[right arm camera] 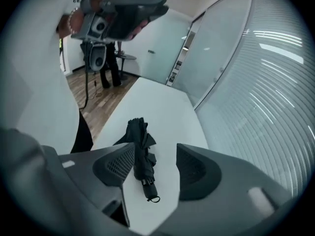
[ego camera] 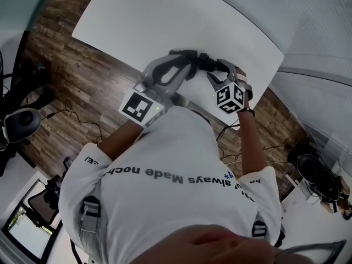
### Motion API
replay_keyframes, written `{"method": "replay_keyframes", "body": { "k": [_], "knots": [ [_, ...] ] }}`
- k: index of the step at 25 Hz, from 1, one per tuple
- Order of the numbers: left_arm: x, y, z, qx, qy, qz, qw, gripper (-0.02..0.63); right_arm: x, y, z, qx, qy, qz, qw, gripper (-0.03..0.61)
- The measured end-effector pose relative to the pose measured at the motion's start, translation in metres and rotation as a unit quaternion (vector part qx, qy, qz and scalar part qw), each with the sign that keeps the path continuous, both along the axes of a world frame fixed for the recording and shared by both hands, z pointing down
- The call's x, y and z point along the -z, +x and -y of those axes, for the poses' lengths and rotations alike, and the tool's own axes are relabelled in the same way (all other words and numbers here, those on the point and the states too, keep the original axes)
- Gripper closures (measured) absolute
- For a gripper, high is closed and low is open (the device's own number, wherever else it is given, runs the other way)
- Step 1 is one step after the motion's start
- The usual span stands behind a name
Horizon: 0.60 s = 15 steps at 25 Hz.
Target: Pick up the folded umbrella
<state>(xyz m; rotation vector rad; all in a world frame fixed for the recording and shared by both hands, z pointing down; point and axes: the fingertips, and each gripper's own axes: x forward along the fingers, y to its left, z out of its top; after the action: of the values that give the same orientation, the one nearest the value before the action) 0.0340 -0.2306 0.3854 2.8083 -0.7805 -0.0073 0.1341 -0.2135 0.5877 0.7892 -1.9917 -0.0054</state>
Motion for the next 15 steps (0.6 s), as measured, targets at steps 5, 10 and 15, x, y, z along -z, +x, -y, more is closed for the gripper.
{"method": "replay_keyframes", "body": {
  "k": [5,10,15],
  "knots": [
    [-0.003,-0.006,0.002,0.014,-0.008,0.001,0.9999,0.537,-0.057,0.006,0.004,0.054,-0.045,-0.084,0.994,0.296],
    [-0.007,-0.015,0.005,0.025,-0.011,0.004,0.9996,0.537,-0.107,0.003,0.007,0.088,-0.101,-0.110,0.985,0.262],
    [-0.012,-0.019,0.005,0.033,-0.018,0.005,0.9993,0.537,-0.153,0.009,0.010,0.108,-0.155,-0.146,0.971,0.241]
  ]
}}
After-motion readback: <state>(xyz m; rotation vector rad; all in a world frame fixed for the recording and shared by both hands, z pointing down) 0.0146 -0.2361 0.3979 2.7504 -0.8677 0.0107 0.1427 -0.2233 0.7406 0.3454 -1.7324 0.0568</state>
